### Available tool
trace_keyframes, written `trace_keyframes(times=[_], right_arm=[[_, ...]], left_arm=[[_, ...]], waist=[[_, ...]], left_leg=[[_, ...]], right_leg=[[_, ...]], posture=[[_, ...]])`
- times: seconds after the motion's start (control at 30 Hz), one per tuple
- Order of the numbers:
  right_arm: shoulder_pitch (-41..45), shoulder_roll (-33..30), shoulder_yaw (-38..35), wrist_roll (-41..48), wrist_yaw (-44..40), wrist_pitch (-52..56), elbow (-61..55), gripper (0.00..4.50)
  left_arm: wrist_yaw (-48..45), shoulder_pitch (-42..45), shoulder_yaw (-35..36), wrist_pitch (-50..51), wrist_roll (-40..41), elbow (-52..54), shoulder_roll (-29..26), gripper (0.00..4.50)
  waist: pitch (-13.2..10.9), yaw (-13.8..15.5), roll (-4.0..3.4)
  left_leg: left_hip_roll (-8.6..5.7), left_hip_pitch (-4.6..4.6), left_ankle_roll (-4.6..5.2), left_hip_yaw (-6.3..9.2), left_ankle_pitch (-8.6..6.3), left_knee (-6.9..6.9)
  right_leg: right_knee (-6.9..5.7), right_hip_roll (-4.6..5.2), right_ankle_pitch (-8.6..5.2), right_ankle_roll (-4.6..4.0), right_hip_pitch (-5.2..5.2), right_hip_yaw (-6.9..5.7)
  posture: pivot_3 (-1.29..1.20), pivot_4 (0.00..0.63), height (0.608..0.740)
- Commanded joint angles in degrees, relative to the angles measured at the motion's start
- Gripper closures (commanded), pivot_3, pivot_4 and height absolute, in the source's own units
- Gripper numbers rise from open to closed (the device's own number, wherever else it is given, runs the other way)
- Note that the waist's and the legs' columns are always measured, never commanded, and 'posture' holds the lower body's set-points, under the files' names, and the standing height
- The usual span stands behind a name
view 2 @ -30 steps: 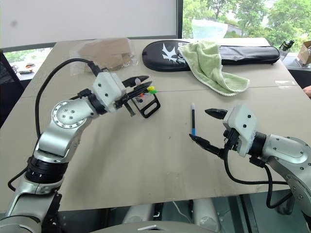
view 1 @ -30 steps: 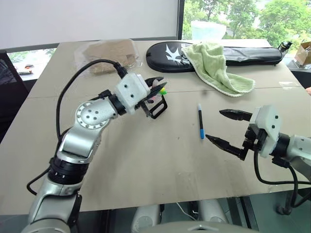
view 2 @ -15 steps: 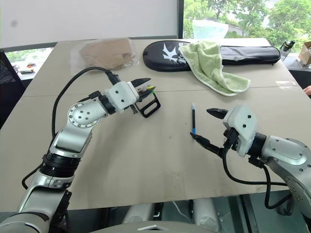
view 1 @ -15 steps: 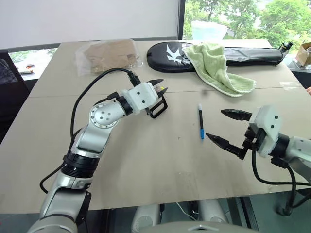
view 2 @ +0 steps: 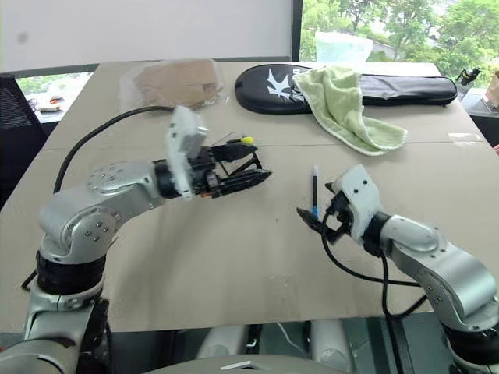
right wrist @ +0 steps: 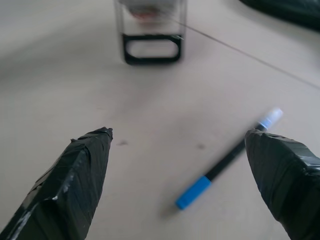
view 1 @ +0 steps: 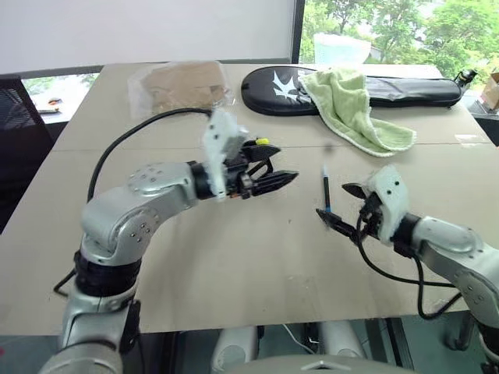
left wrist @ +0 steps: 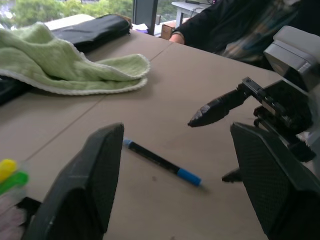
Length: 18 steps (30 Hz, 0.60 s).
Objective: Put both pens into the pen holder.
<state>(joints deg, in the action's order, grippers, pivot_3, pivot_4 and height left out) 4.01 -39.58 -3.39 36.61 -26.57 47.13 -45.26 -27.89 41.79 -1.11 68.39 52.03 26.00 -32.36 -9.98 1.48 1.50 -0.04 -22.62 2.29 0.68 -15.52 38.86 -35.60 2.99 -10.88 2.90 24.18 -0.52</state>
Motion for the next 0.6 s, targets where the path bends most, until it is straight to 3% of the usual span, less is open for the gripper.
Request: trace_keyframes(times=[0.03, 0.13, 0.27, 0.33, 0.43, 0.6], right_arm=[[-5.6, -2.5, -8.6, 1.2, -5.9, -5.8, -4.2, 0.0], [-10.3, -3.8, -13.2, 1.0, -7.5, -7.5, -5.5, 0.0], [-13.9, -3.4, -15.9, 0.1, -5.0, -7.2, -8.3, 0.0], [-15.4, -3.0, -16.2, -0.6, -3.6, -7.0, -10.0, 0.0], [-17.5, -2.2, -16.4, -1.1, -1.3, -6.4, -12.8, 0.0], [-22.6, -1.9, -16.8, -0.7, 2.7, -9.2, -14.7, 0.0]], left_arm=[[4.7, 10.0, -0.7, 14.4, 3.0, -7.5, 6.2, 1.02], [10.1, 17.2, 0.6, 23.1, -0.7, -19.1, 16.2, 1.02], [23.4, 22.6, 3.5, 23.9, -11.5, -34.5, 30.8, 1.02], [28.8, 25.5, 2.6, 24.1, -17.2, -41.0, 35.4, 1.02], [33.0, 26.9, 5.6, 22.0, -22.9, -47.0, 39.9, 1.02], [37.1, 28.1, 7.6, 16.5, -29.9, -58.2, 42.7, 1.02]], waist=[[0.0, -0.3, 0.01], [0.0, -0.7, 0.01], [0.0, -0.9, -0.01], [0.0, -0.9, -0.01], [0.0, -0.7, -0.04], [0.1, -0.4, -0.07]], left_leg=[[-0.04, -0.01, 0.02, 0.01, -0.01, 0.06], [-0.29, 0.06, 0.05, 0.15, -0.02, 0.21], [-0.34, 0.21, 0.05, 0.1, -0.02, 0.2], [-0.31, 0.22, 0.04, 0.14, -0.02, 0.19], [-0.17, 0.1, 0.0, 0.28, 0.0, 0.16], [-0.07, -0.17, -0.37, 0.6, 0.21, 0.12]], right_leg=[[-0.01, 0.0, -0.01, 0.02, -0.02, 0.01], [-0.03, -0.03, -0.03, 0.06, -0.2, 0.03], [-0.08, -0.09, -0.03, 0.06, -0.29, 0.13], [-0.14, -0.11, -0.03, 0.05, -0.26, 0.13], [-0.22, -0.13, 0.11, -0.19, -0.11, 0.08], [-0.21, -0.1, 0.11, -0.25, 0.04, -0.18]], posture=[[0.0, 0.15, 0.74], [0.0, 0.15, 0.74], [0.0, 0.15, 0.74], [0.0, 0.15, 0.74], [0.0, 0.15, 0.74], [0.0, 0.15, 0.74]])
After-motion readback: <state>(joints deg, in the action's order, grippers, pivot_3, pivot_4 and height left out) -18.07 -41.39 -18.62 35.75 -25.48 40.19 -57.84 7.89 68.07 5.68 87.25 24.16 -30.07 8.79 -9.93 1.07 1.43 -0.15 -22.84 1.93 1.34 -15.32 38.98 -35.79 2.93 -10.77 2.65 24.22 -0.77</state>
